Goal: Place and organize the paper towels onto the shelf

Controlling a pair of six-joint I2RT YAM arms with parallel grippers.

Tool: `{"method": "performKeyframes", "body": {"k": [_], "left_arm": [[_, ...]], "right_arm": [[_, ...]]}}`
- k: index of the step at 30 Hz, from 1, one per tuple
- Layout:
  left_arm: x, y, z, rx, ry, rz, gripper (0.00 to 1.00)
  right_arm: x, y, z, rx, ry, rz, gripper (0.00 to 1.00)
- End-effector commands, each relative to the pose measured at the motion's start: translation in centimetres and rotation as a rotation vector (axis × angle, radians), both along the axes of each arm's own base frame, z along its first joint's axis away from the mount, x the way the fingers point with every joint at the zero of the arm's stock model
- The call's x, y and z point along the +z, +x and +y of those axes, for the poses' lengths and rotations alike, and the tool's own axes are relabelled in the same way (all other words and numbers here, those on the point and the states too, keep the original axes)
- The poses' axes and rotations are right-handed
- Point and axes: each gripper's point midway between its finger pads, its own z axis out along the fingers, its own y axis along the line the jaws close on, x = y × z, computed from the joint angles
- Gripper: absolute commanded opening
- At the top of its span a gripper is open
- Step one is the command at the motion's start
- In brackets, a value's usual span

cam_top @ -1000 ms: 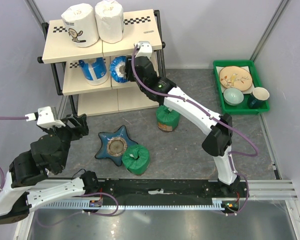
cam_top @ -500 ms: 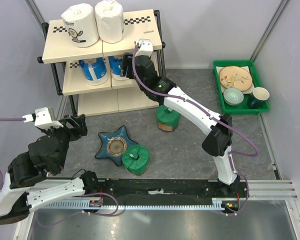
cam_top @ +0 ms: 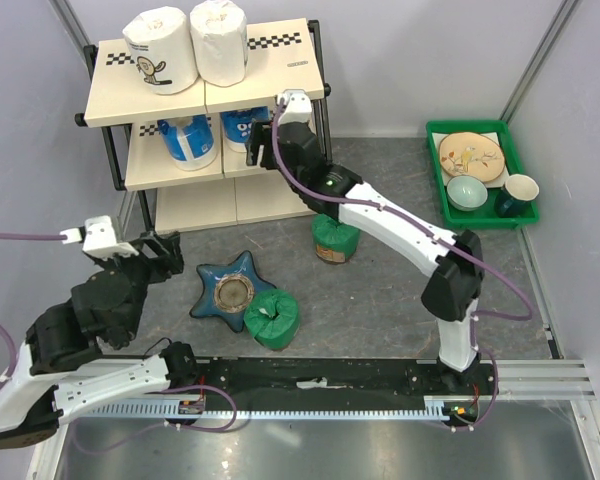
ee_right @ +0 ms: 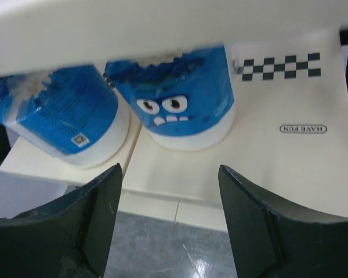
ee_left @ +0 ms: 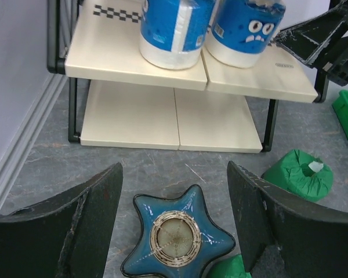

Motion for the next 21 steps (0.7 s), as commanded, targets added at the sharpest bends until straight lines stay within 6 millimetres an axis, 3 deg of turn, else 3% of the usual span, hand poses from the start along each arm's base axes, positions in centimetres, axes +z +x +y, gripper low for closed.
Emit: {"method": "performKeyframes", "body": {"k": [1,2,3,4,7,8,9,10,11,13,14,15,16,17,19,21], "left_arm": [[-1.9,0.9,-3.3,-0.076,0.025,0.028,0.8],[-2.6,1.3,-4.4,-0.085,0.031,0.031,0.8],[-2.9,1.5,-4.7,-0.084,0.04,0.033,0.8],[-3.1,1.8,-5.0,-0.079,0.051,0.032,0.81],[-2.4,2.7,-6.5,-0.098,0.085,-0.002,0.82],[-1.4,3.1,-7.3,-0.119,0.058,-0.028,0.82],[-1.5,3.7,-8.2,-0.126,0.098,-0.019,0.82],[-1.0,4.2,-8.7,-0.139,0.126,-0.021,0.83],[-1.2,5.1,-9.3,-0.159,0.14,-0.01,0.84],[-1.7,6.7,-12.4,-0.283,0.133,0.004,0.85],[-1.6,8.3,-11.8,-0.262,0.11,-0.003,0.85],[-2.5,9.4,-12.6,-0.288,0.099,0.02,0.85],[-2.7,10.3,-12.7,-0.319,0.081,0.024,0.85],[-2.2,11.0,-12.9,-0.325,0.066,-0.003,0.86],[-2.7,12.1,-12.0,-0.295,0.071,-0.009,0.89],[-2.4,12.8,-11.3,-0.287,0.07,-0.04,0.91]], "right_arm": [[4.4,-3.2,-2.4,0.045,0.086,-0.078,0.75],[4.2,-3.8,-2.8,0.051,0.089,-0.073,0.76],[5.4,-4.9,-3.8,0.063,0.11,-0.086,0.76],[3.3,-5.5,-4.2,0.069,0.077,-0.057,0.76],[1.9,-8.2,-6.7,0.084,0.036,-0.038,0.77],[3.2,-9.6,-8.1,0.089,0.052,-0.058,0.77],[0.8,-10.4,-9.1,0.081,0.011,-0.027,0.77],[0.3,-10.9,-10.1,0.071,0.001,-0.018,0.77],[1.4,-12.0,-11.6,0.065,0.02,-0.037,0.77],[-0.6,-13.1,-13.6,0.039,-0.017,-0.002,0.77],[-0.3,-14.0,-15.0,0.028,-0.01,-0.009,0.77],[-0.6,-14.5,-16.0,0.012,-0.023,0.0,0.78],[0.4,-15.3,-17.3,-0.001,-0.007,-0.017,0.78],[-0.5,-15.7,-18.1,-0.014,-0.029,0.0,0.78],[0.4,-16.6,-19.9,-0.044,-0.011,-0.015,0.78],[-0.1,-17.3,-20.9,-0.052,-0.021,-0.004,0.79]]}}
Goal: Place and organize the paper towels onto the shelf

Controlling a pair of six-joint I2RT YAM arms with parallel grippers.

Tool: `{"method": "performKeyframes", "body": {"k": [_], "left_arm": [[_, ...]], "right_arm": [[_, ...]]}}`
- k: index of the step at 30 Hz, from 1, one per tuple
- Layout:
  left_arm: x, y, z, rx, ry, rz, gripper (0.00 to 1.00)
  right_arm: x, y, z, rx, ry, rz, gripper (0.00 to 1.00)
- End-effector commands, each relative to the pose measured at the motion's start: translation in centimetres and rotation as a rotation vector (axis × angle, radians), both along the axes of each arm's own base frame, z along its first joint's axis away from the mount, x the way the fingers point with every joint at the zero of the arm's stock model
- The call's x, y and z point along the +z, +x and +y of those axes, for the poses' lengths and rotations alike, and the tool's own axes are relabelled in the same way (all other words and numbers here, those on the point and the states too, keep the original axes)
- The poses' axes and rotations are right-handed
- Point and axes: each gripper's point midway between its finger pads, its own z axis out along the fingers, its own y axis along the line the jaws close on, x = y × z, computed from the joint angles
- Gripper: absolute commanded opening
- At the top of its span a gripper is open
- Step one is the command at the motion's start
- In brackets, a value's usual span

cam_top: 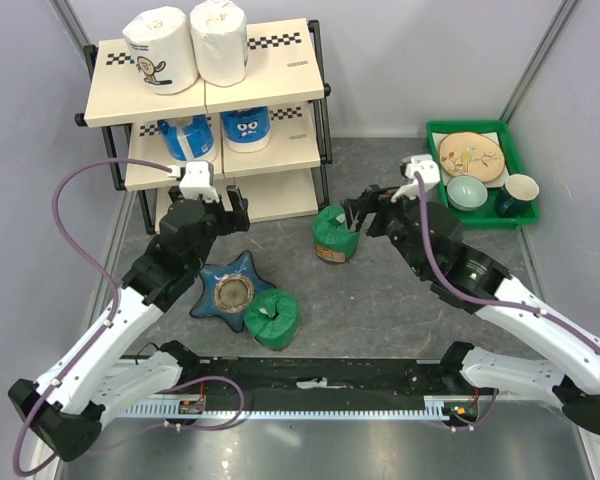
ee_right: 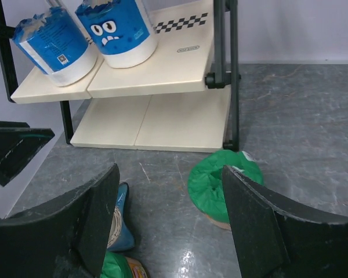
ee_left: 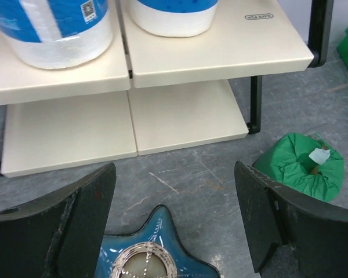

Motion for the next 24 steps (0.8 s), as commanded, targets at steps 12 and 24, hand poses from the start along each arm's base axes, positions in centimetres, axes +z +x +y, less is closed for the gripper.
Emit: {"method": "performKeyframes", "body": {"k": [12,24], "left_arm": [[3.2,3.4,9.3,0.097,-0.174,-0.194,0.93],[2.8,7.1,13.0,0.228,-0.265,-0.223,0.93]], "right_arm": [[-2.3,-3.0,-5.9,-0.099,-0.032,0.043,0.81],[-3.2,-4.1,-8.3,-0.148,-0.026,0.056,0.82]]}}
